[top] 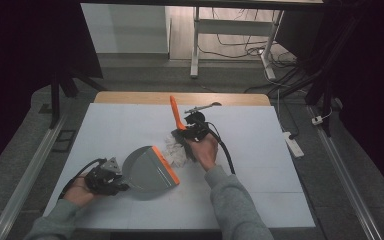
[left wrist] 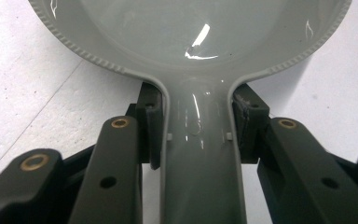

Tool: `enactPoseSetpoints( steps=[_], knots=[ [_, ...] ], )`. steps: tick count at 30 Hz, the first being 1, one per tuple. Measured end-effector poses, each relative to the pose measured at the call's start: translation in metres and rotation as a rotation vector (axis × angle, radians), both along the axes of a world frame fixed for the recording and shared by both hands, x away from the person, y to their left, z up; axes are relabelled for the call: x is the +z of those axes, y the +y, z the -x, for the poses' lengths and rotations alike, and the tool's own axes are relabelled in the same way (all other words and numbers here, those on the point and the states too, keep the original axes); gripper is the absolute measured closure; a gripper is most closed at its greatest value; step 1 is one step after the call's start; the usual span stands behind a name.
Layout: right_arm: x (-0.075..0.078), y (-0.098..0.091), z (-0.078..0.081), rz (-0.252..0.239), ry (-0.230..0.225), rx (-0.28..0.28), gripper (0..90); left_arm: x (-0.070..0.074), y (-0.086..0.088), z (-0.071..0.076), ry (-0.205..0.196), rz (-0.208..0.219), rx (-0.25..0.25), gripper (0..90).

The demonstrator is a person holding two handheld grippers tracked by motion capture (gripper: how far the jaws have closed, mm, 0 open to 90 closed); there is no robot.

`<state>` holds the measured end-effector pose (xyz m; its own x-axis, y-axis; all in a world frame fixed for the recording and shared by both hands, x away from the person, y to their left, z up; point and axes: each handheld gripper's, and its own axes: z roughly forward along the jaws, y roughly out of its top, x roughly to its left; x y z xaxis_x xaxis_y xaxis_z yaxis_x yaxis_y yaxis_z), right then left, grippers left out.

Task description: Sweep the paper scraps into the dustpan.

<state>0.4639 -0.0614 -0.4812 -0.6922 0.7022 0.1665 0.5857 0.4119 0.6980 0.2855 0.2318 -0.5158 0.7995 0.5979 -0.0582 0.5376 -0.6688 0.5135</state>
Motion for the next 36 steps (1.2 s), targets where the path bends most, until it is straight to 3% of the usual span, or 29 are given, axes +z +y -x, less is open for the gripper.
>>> enactPoseSetpoints(
  steps=[3,7,14,17,21,25,31,36],
  knots=[
    [0.0,0.005,0.006,0.006,-0.012,0.024,70.5,0.0,-0.001,0.0,0.001,0.003,0.002,62.1],
    [0.002,0.01,0.014,-0.048,0.011,0.059,70.5,0.0,-0.002,0.0,0.0,0.002,0.002,62.0],
    [0.008,0.018,0.03,-0.085,0.014,0.133,70.5,0.0,-0.006,-0.001,-0.001,0.002,0.009,62.0],
    [0.019,0.015,0.034,-0.098,-0.022,0.143,70.4,0.0,-0.006,-0.001,-0.002,0.004,0.011,62.0],
    [0.037,-0.004,0.032,-0.123,-0.081,0.087,70.5,0.001,-0.006,0.0,-0.003,0.003,0.008,62.0],
    [0.044,-0.022,0.024,-0.086,-0.125,0.023,70.5,0.0,-0.007,0.0,-0.002,0.003,0.009,62.0],
    [0.036,-0.031,0.011,-0.033,-0.141,-0.026,70.5,0.0,-0.006,-0.001,-0.001,0.004,0.009,62.0],
    [0.02,-0.025,-0.006,0.019,-0.111,-0.044,70.4,0.0,-0.006,0.0,0.0,0.006,0.011,62.0]
  ],
)
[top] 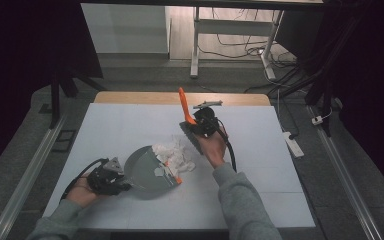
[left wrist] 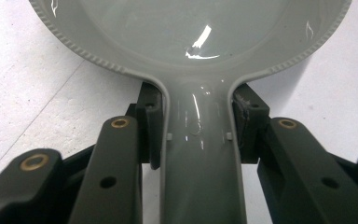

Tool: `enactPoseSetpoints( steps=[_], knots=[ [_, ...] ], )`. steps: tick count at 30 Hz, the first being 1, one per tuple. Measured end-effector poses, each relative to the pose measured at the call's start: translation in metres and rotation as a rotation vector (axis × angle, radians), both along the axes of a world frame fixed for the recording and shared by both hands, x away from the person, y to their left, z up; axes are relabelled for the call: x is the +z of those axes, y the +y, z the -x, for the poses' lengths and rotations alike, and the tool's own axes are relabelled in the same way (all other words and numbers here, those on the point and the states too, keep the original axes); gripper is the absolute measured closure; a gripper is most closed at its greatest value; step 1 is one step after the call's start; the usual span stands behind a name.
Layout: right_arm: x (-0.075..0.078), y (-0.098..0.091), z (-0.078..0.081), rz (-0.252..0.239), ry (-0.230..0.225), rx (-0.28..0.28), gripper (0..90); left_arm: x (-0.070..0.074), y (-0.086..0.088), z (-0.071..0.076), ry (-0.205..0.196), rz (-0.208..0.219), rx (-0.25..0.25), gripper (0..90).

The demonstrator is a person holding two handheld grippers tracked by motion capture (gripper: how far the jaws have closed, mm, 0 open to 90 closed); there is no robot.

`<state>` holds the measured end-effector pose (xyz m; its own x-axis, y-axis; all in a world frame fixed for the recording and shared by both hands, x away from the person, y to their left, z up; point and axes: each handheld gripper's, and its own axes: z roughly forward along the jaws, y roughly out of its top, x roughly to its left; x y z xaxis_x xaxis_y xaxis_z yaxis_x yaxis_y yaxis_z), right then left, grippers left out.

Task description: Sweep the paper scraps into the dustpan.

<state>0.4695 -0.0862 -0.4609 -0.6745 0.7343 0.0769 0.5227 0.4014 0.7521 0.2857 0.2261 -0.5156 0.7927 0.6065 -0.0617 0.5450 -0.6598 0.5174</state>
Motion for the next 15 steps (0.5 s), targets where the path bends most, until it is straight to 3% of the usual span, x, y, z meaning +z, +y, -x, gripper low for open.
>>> enactPoseSetpoints(
  steps=[5,15],
  knots=[
    [-0.015,0.015,-0.014,0.042,0.027,-0.004,70.5,0.0,0.0,0.0,0.0,0.001,-0.002,62.0],
    [-0.021,0.042,-0.01,0.086,0.083,0.038,70.5,0.0,-0.001,0.0,-0.003,-0.002,0.0,62.0]
  ],
)
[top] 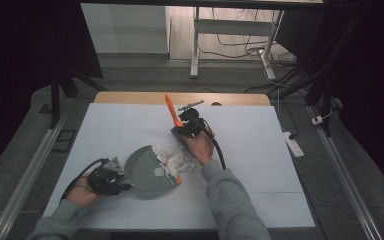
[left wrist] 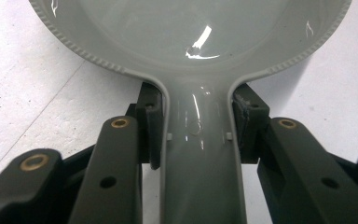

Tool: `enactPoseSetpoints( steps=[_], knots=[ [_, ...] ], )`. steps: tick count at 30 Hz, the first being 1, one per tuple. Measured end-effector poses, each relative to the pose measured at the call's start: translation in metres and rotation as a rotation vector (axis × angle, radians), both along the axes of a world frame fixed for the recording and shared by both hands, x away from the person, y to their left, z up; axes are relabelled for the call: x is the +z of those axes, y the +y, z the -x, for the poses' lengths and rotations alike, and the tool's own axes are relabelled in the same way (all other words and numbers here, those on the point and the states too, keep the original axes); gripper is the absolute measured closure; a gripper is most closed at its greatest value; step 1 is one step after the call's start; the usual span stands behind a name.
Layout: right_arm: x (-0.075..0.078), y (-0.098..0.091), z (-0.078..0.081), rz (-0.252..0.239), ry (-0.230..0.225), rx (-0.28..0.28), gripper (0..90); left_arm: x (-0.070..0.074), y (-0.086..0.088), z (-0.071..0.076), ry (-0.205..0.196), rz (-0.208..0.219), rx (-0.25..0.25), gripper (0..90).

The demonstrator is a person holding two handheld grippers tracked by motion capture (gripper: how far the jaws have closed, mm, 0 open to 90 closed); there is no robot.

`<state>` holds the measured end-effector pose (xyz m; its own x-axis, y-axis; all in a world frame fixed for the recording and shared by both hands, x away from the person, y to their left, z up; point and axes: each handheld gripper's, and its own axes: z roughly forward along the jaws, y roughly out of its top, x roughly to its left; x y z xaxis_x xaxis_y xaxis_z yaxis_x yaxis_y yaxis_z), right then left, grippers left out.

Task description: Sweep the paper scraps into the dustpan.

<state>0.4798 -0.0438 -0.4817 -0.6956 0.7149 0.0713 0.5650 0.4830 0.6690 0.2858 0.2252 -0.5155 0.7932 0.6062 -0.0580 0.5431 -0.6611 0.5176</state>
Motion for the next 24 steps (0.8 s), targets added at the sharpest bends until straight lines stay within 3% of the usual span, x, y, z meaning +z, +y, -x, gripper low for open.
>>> enactPoseSetpoints(
  steps=[7,8,14,18,24],
  knots=[
    [-0.002,0.013,0.012,-0.02,0.027,0.053,70.5,0.0,-0.002,-0.001,-0.001,-0.004,0.0,62.0],
    [-0.002,0.017,0.019,-0.028,0.034,0.08,70.5,0.0,-0.002,-0.001,0.0,0.001,0.002,62.0],
    [0.001,0.032,0.043,-0.115,0.084,0.165,70.5,0.0,-0.006,-0.001,-0.003,-0.002,0.004,62.0],
    [0.02,0.028,0.051,-0.163,0.039,0.183,70.5,0.0,-0.008,-0.001,-0.003,-0.005,0.001,62.0],
    [0.043,-0.004,0.042,-0.173,-0.041,0.094,70.5,0.0,-0.009,-0.001,-0.003,-0.004,-0.001,62.0]
  ],
)
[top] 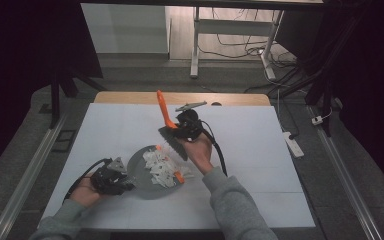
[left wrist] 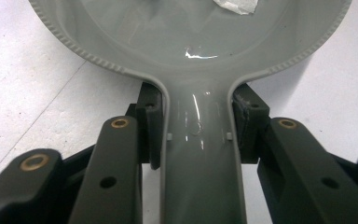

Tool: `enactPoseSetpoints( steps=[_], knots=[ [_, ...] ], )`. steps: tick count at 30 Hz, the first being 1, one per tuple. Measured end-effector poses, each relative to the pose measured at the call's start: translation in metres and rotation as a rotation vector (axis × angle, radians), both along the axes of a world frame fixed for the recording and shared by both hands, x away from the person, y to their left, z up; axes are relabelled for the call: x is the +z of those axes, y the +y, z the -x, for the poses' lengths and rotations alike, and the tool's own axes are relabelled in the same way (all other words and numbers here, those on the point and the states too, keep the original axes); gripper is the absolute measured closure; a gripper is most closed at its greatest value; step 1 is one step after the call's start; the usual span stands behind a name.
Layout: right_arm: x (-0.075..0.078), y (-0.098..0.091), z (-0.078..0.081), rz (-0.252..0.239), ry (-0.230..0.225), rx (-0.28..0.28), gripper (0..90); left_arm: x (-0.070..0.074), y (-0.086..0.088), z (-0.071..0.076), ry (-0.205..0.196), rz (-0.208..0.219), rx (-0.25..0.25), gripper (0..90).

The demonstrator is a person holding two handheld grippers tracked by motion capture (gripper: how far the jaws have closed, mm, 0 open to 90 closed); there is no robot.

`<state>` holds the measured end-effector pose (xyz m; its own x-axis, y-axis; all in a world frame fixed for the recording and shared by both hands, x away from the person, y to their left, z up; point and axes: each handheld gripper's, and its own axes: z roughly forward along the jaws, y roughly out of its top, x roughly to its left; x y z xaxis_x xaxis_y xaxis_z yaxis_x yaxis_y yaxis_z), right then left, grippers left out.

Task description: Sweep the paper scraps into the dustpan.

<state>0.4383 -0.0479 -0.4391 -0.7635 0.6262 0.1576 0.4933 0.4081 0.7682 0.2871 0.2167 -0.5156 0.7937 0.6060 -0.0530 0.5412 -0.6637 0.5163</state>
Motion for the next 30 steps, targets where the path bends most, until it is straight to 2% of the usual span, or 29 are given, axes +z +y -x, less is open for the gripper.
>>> enactPoseSetpoints(
  steps=[4,7,9,10,11,14,16,17,20,21,22,27,28,30],
  knots=[
    [-0.001,-0.013,-0.01,0.03,-0.028,-0.049,70.5,0.0,-0.001,0.0,0.0,0.002,0.001,62.0],
    [-0.005,-0.014,-0.016,0.055,-0.026,-0.06,70.5,0.0,-0.001,0.0,0.002,0.003,0.0,62.0],
    [-0.012,-0.014,-0.023,0.085,-0.01,-0.074,70.5,0.0,0.0,0.0,0.003,0.005,0.0,62.0],
    [-0.021,-0.012,-0.029,0.103,0.0,-0.082,70.5,0.0,0.0,0.0,0.003,0.004,0.0,62.0],
    [-0.021,-0.012,-0.029,0.103,0.0,-0.082,70.5,0.0,0.0,0.0,0.003,0.004,0.0,62.0],
    [-0.034,-0.006,-0.033,0.132,0.03,-0.078,70.5,-0.001,0.0,0.0,0.003,0.005,-0.001,62.0],
    [-0.04,0.001,-0.034,0.149,0.043,-0.061,70.5,-0.001,0.0,-0.001,0.002,0.005,-0.001,62.0],
    [-0.043,0.01,-0.033,0.16,0.048,-0.039,70.5,-0.001,0.0,-0.001,0.003,0.006,0.0,62.0],
    [-0.045,0.028,-0.027,0.19,0.056,0.001,70.5,-0.001,-0.001,-0.001,0.002,0.005,0.0,62.0],
    [-0.045,0.028,-0.027,0.19,0.056,0.001,70.5,-0.001,-0.001,-0.001,0.002,0.005,0.0,62.0],
    [-0.046,0.037,-0.02,0.192,0.06,0.036,70.5,-0.001,-0.001,-0.001,0.002,0.006,0.001,62.0],
    [-0.046,0.049,-0.006,0.173,0.07,0.09,70.5,-0.001,-0.001,0.0,0.001,0.005,0.002,62.0],
    [-0.045,0.052,0.0,0.139,0.083,0.111,70.5,-0.001,-0.001,0.0,0.002,0.006,0.004,62.0],
    [-0.041,0.053,0.005,0.103,0.099,0.135,70.5,-0.001,-0.002,0.0,0.001,0.006,0.005,62.0]
  ],
)
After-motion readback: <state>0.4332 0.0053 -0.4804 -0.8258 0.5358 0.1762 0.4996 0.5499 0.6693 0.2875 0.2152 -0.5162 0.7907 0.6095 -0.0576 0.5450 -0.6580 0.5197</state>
